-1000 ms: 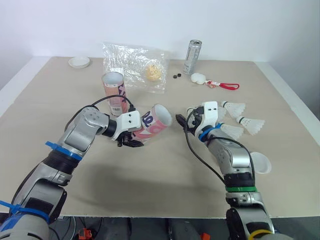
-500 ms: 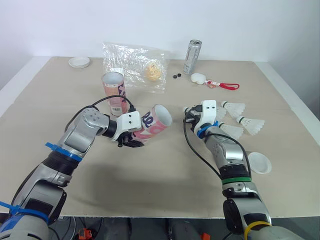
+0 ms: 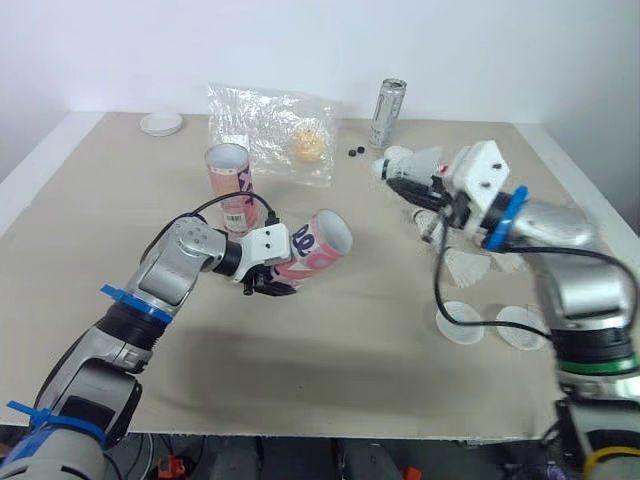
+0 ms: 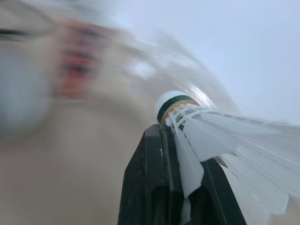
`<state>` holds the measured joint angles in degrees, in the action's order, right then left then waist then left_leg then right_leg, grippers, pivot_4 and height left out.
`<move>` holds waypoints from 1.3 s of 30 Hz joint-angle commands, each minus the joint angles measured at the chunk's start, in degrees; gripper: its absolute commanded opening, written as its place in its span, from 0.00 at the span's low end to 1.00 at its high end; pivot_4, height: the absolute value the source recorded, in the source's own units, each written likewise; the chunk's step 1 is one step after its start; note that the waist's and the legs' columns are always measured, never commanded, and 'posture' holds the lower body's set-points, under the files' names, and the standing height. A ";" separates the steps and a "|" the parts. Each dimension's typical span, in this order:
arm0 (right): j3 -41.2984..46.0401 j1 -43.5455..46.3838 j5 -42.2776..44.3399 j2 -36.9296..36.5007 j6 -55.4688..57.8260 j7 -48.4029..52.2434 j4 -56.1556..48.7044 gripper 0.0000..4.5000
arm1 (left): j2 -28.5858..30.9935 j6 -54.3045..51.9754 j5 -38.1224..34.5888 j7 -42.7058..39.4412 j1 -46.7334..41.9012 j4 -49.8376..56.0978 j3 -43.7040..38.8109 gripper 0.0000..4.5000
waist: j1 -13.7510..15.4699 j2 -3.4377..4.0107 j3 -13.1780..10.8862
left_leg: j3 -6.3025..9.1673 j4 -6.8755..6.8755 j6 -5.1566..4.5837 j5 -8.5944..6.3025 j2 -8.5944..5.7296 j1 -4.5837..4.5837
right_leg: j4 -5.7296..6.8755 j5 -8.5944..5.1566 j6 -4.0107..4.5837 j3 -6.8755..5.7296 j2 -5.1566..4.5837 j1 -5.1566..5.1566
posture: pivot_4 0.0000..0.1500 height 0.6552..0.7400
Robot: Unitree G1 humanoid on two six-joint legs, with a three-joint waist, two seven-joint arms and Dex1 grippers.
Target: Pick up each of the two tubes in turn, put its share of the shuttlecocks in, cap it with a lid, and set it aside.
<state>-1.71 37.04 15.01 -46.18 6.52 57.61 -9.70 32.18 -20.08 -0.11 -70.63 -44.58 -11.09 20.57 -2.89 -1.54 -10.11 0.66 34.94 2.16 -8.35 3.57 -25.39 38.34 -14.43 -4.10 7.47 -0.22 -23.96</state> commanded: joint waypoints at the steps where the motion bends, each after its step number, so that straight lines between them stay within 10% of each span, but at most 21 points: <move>1: -2.83 2.83 -0.69 -0.96 -5.04 6.42 -1.93 0.01 | -0.71 0.96 -0.46 -0.38 -1.68 0.11 -0.31 0.54 | -0.25 0.00 0.00 | -0.01 0.00 0.00 0.00 0.00 0.02 | 0.00 0.01 0.01 0.01 0.00 0.00 | 1.00 1.00; 11: -7.91 5.10 -5.14 1.99 -11.05 9.29 3.15 0.01 | -1.58 0.94 -0.48 -0.58 -1.75 0.72 -0.44 0.54 | 0.12 0.00 -0.01 | -0.03 0.05 0.00 0.01 0.00 -0.01 | 0.01 0.02 0.03 0.01 -0.02 -0.02 | 1.00 1.00; 22: -7.08 6.27 -2.56 3.76 -9.35 10.63 2.75 0.99 | -1.29 0.84 -0.08 -0.44 -0.93 1.55 -0.34 0.54 | 0.14 0.01 -0.01 | -0.02 0.04 0.00 0.01 -0.01 -0.01 | 0.02 0.02 0.05 0.00 -0.03 0.00 | 1.00 1.00; 39: 20.75 -14.23 24.67 0.35 31.35 -10.66 -19.33 0.99 | -2.51 4.29 0.38 -1.57 -3.22 -3.77 0.85 0.54 | 0.30 0.02 -0.01 | 0.09 0.07 0.00 0.01 -0.04 -0.02 | 0.03 0.01 0.03 -0.05 -0.05 0.07 | 1.00 1.00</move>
<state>15.94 23.82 36.64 -45.43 35.72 49.13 -24.29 30.04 -16.77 0.11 -72.10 -46.53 -14.98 21.59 -2.59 -1.52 -10.12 0.74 35.01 2.16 -8.34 3.53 -25.41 38.37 -14.39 -4.08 7.43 -0.28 -23.91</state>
